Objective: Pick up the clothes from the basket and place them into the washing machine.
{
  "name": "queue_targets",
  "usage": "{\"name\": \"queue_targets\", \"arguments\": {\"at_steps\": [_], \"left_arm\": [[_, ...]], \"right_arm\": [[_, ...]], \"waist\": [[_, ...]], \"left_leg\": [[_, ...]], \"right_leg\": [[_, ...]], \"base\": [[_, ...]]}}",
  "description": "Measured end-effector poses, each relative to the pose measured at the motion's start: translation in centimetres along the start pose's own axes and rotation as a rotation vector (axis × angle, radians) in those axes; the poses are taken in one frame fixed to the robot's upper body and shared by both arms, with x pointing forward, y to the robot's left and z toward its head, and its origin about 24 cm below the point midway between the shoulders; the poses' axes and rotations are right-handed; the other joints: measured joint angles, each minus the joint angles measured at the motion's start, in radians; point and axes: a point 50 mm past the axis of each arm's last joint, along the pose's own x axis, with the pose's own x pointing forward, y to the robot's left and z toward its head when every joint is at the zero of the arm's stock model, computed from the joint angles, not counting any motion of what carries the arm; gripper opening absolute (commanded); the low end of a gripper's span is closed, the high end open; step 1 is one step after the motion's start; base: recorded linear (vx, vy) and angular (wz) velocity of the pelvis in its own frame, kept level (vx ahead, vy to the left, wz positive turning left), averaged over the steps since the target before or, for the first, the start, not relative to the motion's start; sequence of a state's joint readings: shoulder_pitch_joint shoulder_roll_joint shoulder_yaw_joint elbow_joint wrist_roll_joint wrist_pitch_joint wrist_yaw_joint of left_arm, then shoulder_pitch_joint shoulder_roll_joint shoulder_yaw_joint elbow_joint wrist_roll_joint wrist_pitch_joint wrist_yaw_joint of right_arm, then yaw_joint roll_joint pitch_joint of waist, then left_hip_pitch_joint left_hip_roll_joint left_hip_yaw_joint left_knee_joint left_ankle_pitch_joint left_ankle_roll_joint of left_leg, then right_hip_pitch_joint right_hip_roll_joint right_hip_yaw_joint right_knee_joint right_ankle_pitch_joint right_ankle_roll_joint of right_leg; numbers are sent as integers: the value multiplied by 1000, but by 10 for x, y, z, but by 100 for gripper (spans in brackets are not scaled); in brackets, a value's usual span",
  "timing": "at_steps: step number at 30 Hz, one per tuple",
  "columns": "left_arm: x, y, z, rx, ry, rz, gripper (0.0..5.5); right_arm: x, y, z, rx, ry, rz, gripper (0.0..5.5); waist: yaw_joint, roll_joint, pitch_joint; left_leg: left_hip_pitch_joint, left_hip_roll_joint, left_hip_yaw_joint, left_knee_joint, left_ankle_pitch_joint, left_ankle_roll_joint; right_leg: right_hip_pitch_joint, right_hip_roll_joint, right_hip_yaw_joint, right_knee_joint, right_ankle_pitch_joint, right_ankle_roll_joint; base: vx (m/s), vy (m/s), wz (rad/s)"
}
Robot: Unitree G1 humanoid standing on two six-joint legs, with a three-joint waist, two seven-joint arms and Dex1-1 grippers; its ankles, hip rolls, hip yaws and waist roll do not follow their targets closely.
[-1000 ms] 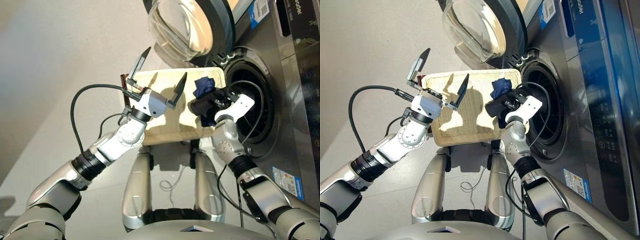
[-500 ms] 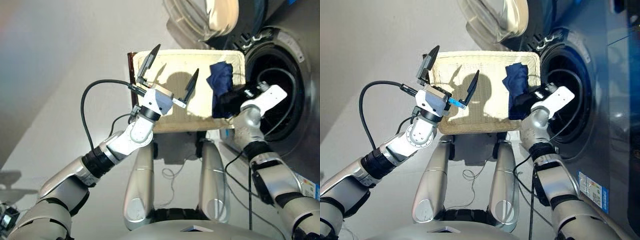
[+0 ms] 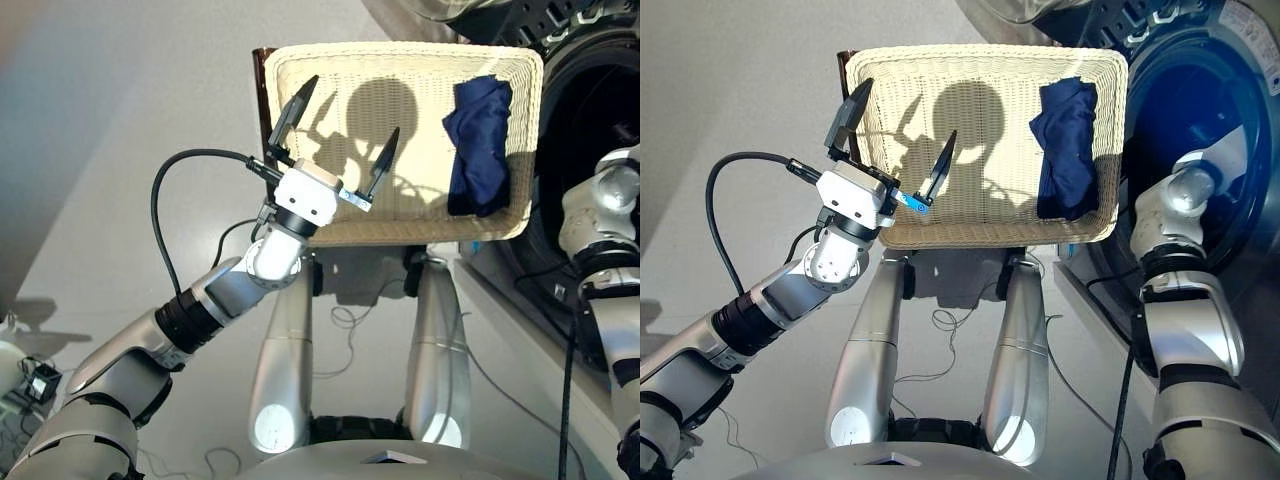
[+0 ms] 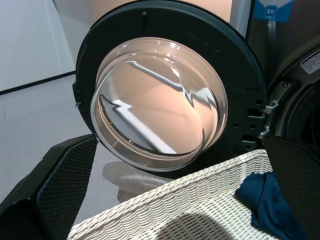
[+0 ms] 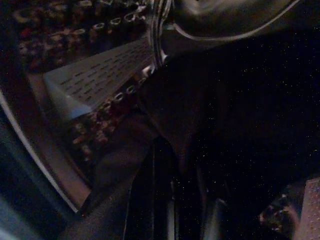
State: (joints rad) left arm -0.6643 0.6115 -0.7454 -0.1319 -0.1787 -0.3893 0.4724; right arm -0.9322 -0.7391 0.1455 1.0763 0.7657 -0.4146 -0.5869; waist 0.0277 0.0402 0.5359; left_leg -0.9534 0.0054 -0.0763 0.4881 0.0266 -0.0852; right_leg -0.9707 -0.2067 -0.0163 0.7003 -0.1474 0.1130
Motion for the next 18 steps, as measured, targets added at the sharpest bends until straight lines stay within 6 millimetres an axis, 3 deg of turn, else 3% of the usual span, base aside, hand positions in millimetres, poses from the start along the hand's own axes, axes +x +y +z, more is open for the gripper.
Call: {"name": "queue_targets", "arguments": {"at_steps": [7,12,13,14,18], "left_arm": [[1,8,5,33,-21,-7,550],[0,12,6,45,-21,1,550],[0,12,6,47,-21,1,550],[0,13,6,49,-20,0,550],[0,14,6,53,-19,0,550]], "right_arm": [[7,-2,11,12,-20,-28,0],[10,0,18,26,-34,-31,0],[11,0,18,23,-32,-32,110],[11,-1,18,22,-31,-32,550],[12,0,18,46,-17,-24,550]], "waist": [[-1,-1,0],[0,-1,0],[0,-1,0],[0,-1,1],[0,-2,1]], "left_leg": [[-33,-2,3,16,-3,5],[-45,-4,22,28,-7,15],[-46,-4,22,32,-10,17],[-47,-4,23,33,-10,17],[-49,-6,25,42,-14,21]], "right_leg": [[-27,0,5,-3,8,8],[-41,-1,25,-5,14,12],[-41,-1,25,-5,13,13],[-41,-1,26,-5,14,13],[-39,-2,29,-7,18,21]], "base": [[0,0,0],[0,0,0],[0,0,0],[0,0,0],[0,0,0]]}}
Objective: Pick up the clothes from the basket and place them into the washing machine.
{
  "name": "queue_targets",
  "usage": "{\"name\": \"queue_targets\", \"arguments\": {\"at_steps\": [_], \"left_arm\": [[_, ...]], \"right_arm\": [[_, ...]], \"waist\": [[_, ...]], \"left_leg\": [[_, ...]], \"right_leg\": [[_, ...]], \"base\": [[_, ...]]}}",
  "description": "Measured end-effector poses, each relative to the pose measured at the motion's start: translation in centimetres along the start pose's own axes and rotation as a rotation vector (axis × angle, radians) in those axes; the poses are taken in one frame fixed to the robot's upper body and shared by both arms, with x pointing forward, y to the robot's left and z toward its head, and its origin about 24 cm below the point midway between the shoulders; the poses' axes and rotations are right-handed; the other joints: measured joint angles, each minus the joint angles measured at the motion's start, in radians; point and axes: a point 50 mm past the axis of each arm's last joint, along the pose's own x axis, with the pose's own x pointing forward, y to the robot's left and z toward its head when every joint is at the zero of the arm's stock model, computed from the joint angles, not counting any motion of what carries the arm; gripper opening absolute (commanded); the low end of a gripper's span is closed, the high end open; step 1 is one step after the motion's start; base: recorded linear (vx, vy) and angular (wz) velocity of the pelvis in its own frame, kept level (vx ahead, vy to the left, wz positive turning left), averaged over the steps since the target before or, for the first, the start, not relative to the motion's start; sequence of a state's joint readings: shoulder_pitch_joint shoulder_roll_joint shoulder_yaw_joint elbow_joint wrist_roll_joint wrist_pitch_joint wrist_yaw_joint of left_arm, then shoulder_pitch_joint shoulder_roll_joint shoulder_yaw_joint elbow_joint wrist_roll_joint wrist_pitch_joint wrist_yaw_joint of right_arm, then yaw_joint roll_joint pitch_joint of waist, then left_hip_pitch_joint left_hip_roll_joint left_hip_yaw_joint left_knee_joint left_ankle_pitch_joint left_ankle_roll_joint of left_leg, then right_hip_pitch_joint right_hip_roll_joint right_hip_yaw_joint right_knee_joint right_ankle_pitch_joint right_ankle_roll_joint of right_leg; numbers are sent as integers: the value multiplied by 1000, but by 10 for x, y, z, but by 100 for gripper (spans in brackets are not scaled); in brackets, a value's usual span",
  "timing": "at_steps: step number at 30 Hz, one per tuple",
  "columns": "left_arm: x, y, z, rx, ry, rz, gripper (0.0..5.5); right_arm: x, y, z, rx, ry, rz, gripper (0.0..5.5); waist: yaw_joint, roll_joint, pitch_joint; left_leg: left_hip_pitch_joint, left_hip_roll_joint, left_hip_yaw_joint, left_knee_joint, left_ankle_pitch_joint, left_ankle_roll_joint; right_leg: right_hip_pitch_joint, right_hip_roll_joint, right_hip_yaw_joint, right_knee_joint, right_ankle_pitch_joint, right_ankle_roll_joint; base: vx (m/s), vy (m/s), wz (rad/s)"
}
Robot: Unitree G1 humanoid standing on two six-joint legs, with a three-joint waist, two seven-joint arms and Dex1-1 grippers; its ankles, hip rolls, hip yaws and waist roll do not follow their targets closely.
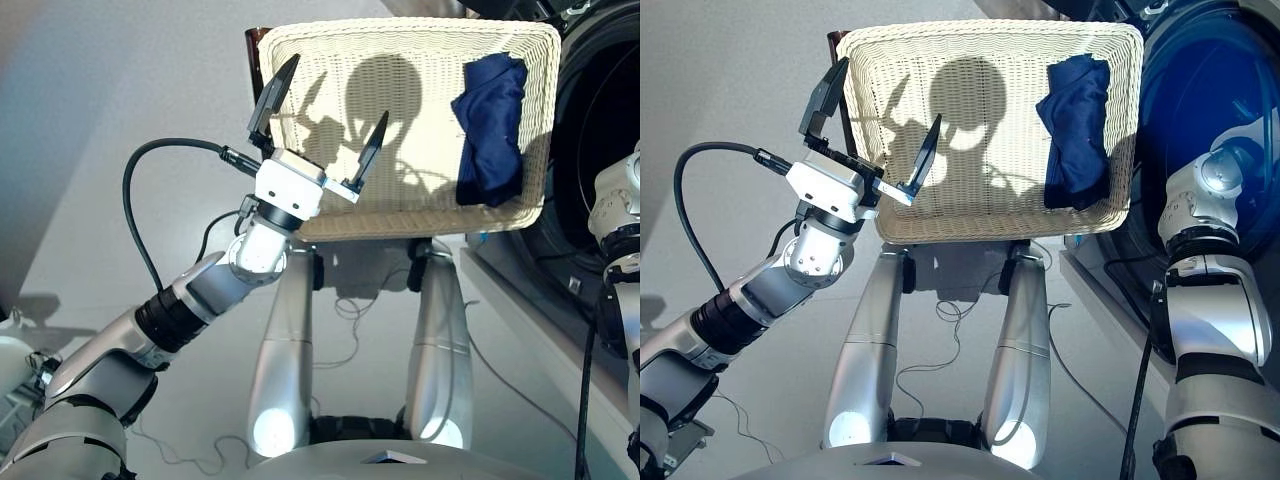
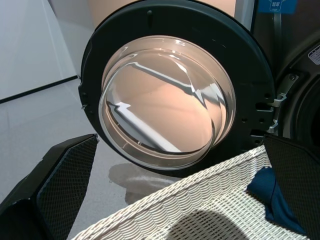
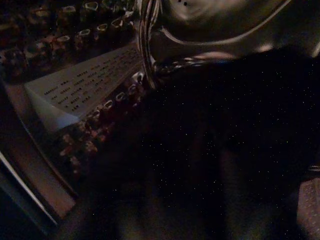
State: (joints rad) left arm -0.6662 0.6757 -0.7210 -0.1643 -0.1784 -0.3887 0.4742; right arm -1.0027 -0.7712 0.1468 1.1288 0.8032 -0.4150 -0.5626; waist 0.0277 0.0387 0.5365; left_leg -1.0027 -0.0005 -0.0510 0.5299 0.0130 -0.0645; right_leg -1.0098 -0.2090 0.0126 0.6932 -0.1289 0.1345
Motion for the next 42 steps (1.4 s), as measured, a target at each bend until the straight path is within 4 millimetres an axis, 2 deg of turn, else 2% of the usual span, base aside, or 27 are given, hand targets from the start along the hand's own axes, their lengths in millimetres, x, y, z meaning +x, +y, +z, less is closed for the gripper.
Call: {"name": "queue_targets", "arguments": {"at_steps": [9,12,15,18,21,23,27,33,37,42], "left_arm": [[-3,5,-2,-18,13,61,550],[-4,8,-2,-23,18,90,550],[-3,7,-1,-42,12,112,550],[-3,8,-1,-43,13,120,550],[-6,11,-3,-35,24,137,550],[-9,12,-4,-31,32,141,550],[-10,12,-5,-21,34,135,550],[-10,12,-5,-12,36,110,550],[-10,10,-5,-23,38,104,550],[-11,6,-5,-60,49,84,550]], "right_arm": [[-8,5,-5,28,-2,78,550],[-29,22,-10,90,-1,183,550],[-54,31,-25,118,34,284,550],[-84,40,-34,53,3,470,550],[-118,53,-35,-16,-65,703,550],[-134,60,-33,-47,-107,817,550],[-154,74,-29,-141,-195,979,550],[-165,100,-31,-276,-249,1108,550],[-158,109,-39,-330,-214,1086,550],[-146,115,-56,-425,-129,1019,550]], "waist": [[-6,-2,0],[-33,-10,0],[-47,-20,0],[-59,-24,0],[-82,-26,0],[-84,-27,0],[-79,-30,-1],[-75,-35,0],[-60,-37,-1],[-45,-39,-2]], "left_leg": [[11,2,9,-2,-1,5],[20,4,14,-2,-2,6],[27,12,21,-6,-5,8],[29,21,26,-14,-6,7],[31,22,29,-16,-5,4],[33,26,32,-16,-5,3],[38,28,36,-12,-8,5],[36,27,31,17,-14,3],[32,26,23,31,-24,-6],[19,25,21,38,-24,-6]], "right_leg": [[11,2,9,-12,10,6],[18,4,14,-15,12,6],[21,10,19,-20,14,3],[21,20,22,-35,21,1],[22,21,24,-35,23,2],[22,26,28,-34,26,1],[22,29,32,-31,22,-4],[22,29,33,-1,15,-5],[17,29,31,28,4,-9],[1,28,31,43,1,-11]], "base": [[0,0,0],[0,0,0],[0,0,0],[0,0,0],[0,0,0],[0,0,0],[0,0,0],[0,0,0],[0,0,0],[0,0,0]]}}
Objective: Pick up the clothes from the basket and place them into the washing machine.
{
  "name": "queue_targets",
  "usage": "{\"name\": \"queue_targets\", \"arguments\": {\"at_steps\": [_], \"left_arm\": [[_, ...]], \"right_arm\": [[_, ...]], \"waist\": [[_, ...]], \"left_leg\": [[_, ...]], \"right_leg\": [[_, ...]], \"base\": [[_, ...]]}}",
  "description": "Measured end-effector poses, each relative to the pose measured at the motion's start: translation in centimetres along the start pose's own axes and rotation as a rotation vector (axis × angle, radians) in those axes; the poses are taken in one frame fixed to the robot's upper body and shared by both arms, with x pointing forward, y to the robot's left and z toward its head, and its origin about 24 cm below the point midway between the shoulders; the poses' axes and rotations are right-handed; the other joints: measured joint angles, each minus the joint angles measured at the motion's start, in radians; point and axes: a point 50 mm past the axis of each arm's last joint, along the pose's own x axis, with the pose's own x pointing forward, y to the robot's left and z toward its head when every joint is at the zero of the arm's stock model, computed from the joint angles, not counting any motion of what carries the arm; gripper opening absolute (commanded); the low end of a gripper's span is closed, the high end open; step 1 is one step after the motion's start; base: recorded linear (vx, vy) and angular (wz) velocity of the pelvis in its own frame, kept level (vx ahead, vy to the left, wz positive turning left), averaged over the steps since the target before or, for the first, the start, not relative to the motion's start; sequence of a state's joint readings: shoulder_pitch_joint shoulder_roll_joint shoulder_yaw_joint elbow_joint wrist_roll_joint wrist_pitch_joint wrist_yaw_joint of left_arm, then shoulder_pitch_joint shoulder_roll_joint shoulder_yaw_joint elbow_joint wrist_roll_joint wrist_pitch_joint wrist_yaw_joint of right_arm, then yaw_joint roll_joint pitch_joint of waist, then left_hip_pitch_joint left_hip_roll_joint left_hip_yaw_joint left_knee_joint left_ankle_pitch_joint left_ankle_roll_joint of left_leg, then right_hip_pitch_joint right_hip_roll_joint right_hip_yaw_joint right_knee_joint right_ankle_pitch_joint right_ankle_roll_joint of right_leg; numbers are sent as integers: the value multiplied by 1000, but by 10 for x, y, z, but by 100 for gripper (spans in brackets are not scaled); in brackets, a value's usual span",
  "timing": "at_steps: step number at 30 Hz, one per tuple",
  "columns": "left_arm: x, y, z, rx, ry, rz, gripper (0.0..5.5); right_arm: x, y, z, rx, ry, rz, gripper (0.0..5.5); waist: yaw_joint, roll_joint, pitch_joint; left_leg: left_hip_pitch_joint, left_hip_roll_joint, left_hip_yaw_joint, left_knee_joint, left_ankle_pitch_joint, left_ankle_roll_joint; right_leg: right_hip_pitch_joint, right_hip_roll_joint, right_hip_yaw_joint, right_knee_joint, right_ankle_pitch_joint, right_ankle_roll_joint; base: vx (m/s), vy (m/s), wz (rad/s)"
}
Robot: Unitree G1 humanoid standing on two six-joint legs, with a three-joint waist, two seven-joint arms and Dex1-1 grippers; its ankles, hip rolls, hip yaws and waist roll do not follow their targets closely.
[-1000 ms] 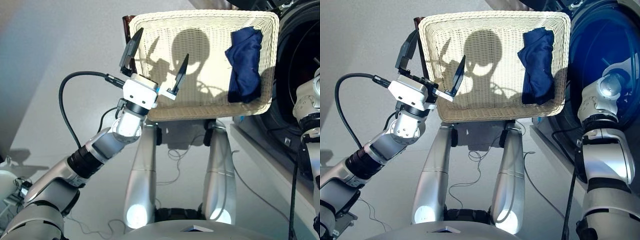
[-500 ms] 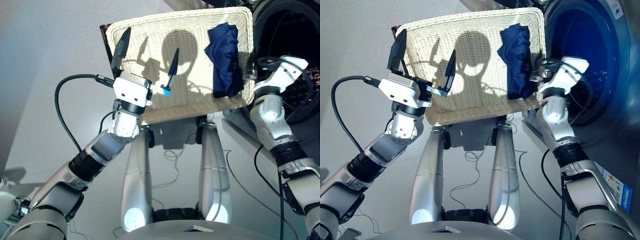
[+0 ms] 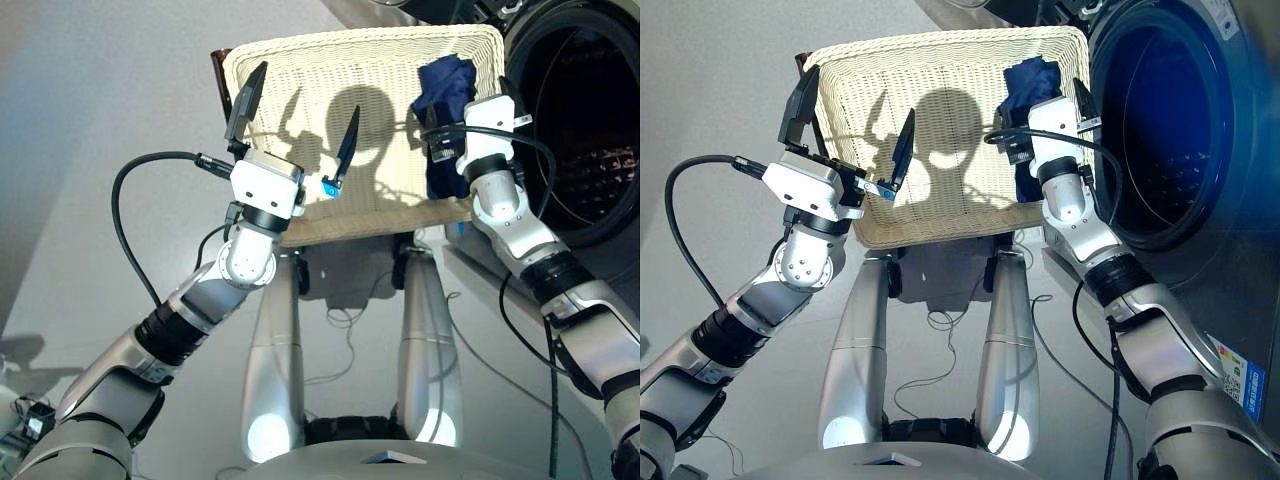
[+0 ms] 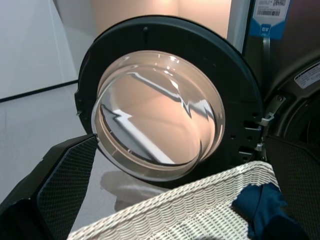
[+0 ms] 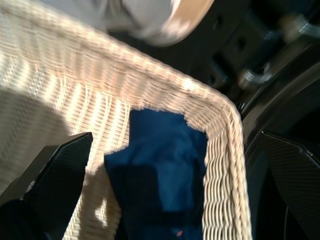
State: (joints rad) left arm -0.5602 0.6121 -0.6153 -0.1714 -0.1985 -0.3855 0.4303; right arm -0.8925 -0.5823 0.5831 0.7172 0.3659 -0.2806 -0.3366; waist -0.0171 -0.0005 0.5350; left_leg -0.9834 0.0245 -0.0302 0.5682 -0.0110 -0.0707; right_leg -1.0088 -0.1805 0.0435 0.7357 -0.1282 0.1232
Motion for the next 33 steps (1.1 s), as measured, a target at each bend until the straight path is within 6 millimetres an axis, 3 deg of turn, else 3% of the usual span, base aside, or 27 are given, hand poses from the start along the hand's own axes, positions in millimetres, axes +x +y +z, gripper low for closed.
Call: {"name": "queue_targets", "arguments": {"at_steps": [5,10,15,20,33], "left_arm": [[1,-3,0,-27,4,-1,550],[4,-7,1,-45,3,-29,550],[5,-12,1,-52,-3,-61,550],[8,-12,3,-50,-13,-62,550],[9,-13,2,-45,-2,-64,550]], "right_arm": [[9,-5,-17,-15,123,-61,550],[10,-10,-32,-49,227,-86,550],[9,-17,-43,-80,315,-101,550],[8,-14,-46,-89,336,-87,550],[13,-9,-42,-100,347,-87,550]], "waist": [[8,0,0],[25,0,0],[34,1,0],[51,3,0],[66,17,1]], "left_leg": [[-12,-3,-3,16,-1,3],[-26,-6,-20,36,-4,-3],[-55,-9,-22,55,-9,-10],[-74,-8,-25,68,-10,-22],[-158,-6,-32,152,-33,-45]], "right_leg": [[-10,-2,-1,12,-6,1],[-22,-5,-14,41,-20,-6],[-62,-8,-10,88,-35,-12],[-95,-4,-7,128,-50,-25],[-189,2,1,226,-78,-36]], "base": [[0,0,0],[0,0,0],[0,0,0],[0,0,0],[0,0,0]]}}
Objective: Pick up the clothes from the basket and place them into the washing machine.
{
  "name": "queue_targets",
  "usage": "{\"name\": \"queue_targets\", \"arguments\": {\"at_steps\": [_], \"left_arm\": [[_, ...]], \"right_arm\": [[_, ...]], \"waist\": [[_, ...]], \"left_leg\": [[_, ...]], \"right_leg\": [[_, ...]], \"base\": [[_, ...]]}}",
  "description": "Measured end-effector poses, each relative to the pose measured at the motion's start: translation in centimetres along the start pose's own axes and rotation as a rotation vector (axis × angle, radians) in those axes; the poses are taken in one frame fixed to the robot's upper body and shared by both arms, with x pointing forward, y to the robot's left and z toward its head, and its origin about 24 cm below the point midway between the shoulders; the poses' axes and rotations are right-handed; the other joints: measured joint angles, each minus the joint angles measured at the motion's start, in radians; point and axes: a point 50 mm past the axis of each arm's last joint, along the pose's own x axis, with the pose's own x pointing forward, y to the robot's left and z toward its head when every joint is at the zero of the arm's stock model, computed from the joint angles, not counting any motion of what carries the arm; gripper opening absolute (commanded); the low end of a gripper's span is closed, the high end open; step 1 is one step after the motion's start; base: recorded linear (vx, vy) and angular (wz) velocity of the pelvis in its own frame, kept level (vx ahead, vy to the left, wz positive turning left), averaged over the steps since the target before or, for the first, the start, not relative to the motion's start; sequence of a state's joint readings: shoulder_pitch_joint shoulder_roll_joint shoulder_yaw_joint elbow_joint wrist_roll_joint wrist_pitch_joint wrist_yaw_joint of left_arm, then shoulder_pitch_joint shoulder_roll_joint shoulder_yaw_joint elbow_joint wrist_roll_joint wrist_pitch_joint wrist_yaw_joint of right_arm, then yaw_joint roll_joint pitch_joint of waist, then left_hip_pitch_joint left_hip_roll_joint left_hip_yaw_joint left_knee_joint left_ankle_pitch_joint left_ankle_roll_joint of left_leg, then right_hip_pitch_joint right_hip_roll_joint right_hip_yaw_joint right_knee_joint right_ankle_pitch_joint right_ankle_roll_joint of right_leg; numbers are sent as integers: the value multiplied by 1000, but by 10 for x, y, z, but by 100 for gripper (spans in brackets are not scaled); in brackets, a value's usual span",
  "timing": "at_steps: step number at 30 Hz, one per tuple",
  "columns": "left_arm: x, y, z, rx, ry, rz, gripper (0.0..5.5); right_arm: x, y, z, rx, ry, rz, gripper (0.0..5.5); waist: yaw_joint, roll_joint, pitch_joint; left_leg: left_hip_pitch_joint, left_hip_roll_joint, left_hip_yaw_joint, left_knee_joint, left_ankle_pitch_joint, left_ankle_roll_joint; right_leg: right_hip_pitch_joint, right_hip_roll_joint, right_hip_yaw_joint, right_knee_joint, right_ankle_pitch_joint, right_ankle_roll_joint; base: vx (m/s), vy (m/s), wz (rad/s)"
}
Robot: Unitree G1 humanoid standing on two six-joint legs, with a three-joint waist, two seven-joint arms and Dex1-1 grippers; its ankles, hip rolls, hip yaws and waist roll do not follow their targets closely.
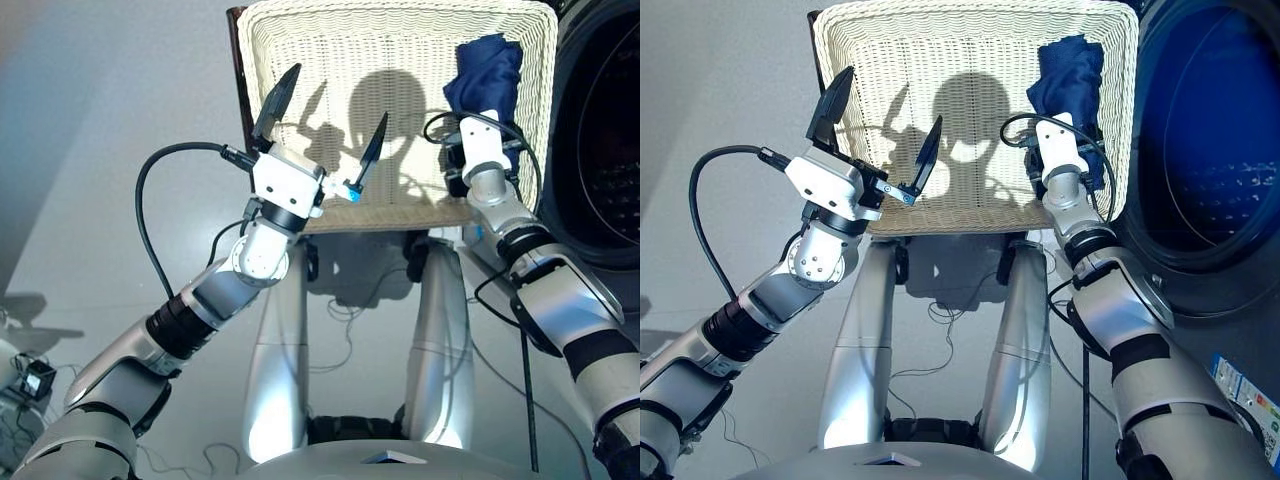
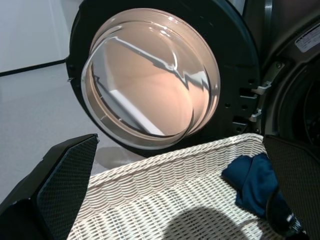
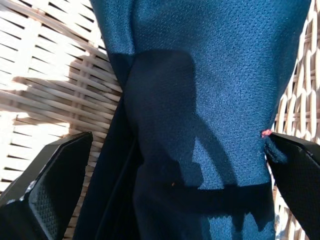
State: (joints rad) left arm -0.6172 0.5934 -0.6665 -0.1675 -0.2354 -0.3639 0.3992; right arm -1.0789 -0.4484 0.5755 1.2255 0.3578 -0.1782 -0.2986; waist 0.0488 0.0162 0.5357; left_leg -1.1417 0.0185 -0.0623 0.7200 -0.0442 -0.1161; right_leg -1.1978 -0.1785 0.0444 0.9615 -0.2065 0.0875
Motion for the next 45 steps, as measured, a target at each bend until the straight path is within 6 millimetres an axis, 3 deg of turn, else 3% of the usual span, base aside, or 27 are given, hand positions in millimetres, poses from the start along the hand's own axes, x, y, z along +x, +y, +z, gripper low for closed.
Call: {"name": "queue_targets", "arguments": {"at_steps": [18,19,20,21,25,30,35,42,45], "left_arm": [[1,0,1,-43,10,13,550],[1,0,0,-48,12,15,550],[1,1,0,-55,15,17,550],[1,1,0,-55,14,17,550],[2,1,1,-54,13,16,550],[2,1,1,-51,10,15,550],[3,1,2,-52,6,15,550],[-4,11,5,-29,1,86,550],[-10,17,3,-15,17,123,550]], "right_arm": [[1,-4,2,85,5,-25,550],[1,-4,2,86,4,-25,462],[1,-3,2,91,2,-18,30],[1,-2,2,95,1,-4,0],[0,9,6,110,-8,16,0],[3,-7,6,108,-4,-53,0],[1,-9,7,203,-20,-73,0],[-45,4,10,566,-228,15,0],[-64,-7,0,709,-268,-25,0]], "waist": [[0,7,-1],[0,7,-1],[0,7,-1],[2,8,-1],[5,12,-1],[7,12,0],[3,13,0],[-31,11,1],[-60,8,1]], "left_leg": [[-25,5,-6,19,-4,-5],[-25,6,-6,18,-4,-5],[-26,6,-6,19,-4,-6],[-29,6,-6,19,-4,-5],[-42,6,-6,29,-5,-7],[-43,4,-5,36,-6,-6],[-43,8,-2,33,-6,-7],[-43,13,4,38,-15,2],[-42,13,4,42,-19,5]], "right_leg": [[-25,10,1,15,-4,-1],[-25,10,1,15,-4,-1],[-26,10,1,15,-4,-1],[-29,10,1,16,-4,-1],[-39,10,2,20,-4,-1],[-41,10,5,28,-4,0],[-44,13,7,27,-1,-6],[-38,18,9,15,-3,-3],[-31,18,9,10,-4,0]], "base": [[0,0,0],[0,0,0],[0,0,0],[0,0,0],[0,0,0],[0,0,0],[0,0,0],[0,0,0],[0,0,0]]}}
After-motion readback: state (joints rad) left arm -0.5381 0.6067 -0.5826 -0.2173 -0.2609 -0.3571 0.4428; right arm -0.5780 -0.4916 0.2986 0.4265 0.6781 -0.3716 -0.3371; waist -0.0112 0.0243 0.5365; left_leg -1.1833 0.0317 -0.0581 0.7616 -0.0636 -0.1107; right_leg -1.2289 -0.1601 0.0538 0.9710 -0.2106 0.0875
